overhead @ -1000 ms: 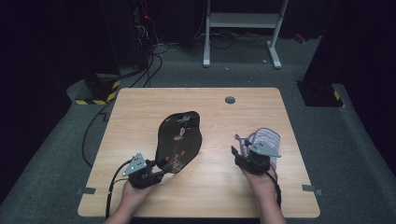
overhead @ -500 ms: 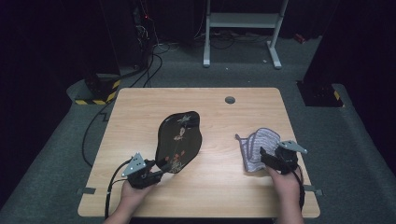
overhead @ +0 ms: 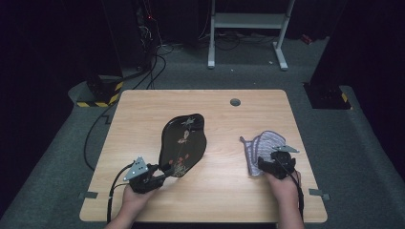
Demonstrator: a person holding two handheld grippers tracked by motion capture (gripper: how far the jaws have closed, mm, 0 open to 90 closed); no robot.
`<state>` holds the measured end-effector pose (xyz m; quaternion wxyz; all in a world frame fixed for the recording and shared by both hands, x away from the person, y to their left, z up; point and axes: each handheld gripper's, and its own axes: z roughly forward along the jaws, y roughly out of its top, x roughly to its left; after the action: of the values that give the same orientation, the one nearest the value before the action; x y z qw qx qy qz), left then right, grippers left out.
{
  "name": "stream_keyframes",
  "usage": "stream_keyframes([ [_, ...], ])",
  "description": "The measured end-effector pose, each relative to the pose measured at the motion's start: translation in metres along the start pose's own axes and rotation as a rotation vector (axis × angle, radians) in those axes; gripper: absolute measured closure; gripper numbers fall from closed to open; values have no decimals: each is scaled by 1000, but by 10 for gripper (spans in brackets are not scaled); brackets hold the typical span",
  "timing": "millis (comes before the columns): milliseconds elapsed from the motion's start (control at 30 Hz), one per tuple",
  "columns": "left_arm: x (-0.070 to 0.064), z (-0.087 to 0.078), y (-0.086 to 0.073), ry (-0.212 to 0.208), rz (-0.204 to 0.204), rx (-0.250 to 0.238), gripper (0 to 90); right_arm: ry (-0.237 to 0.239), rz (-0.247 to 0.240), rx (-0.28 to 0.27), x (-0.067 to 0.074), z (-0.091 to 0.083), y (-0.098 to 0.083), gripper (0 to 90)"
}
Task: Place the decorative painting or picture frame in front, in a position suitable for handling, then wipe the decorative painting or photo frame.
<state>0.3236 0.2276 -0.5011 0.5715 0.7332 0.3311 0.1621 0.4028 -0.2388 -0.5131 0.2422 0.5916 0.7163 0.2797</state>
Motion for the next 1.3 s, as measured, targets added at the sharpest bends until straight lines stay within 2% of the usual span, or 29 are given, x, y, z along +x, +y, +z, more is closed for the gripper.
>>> stream_keyframes([
  [200,-1,2,2,8,-6,-12,614,15,-3,8,0,1,-2,221],
  [333,-1,6,0,6,-1,7,619,41,-22,13,2,-1,-1,375],
  [433,-1,6,1,-6,-8,3,618,49,-40,6,7,-3,-2,500],
  [533,-2,5,1,-14,-6,3,614,56,-62,2,11,-4,-2,582],
  [700,-3,1,1,-9,4,0,610,68,-119,-11,14,-4,-2,663],
  [833,-2,1,2,-4,-6,-5,616,68,-140,-39,15,-6,-3,677],
  [933,-2,0,2,-2,2,-5,633,71,-143,-103,15,-15,-1,678],
  [1100,-2,1,2,-8,5,-4,687,122,-158,-247,22,-40,6,676],
  [1167,-2,1,2,-10,4,-5,714,156,-158,-293,27,-49,9,675],
  [1300,-3,0,2,4,0,-6,746,261,-168,-364,44,-68,17,674],
])
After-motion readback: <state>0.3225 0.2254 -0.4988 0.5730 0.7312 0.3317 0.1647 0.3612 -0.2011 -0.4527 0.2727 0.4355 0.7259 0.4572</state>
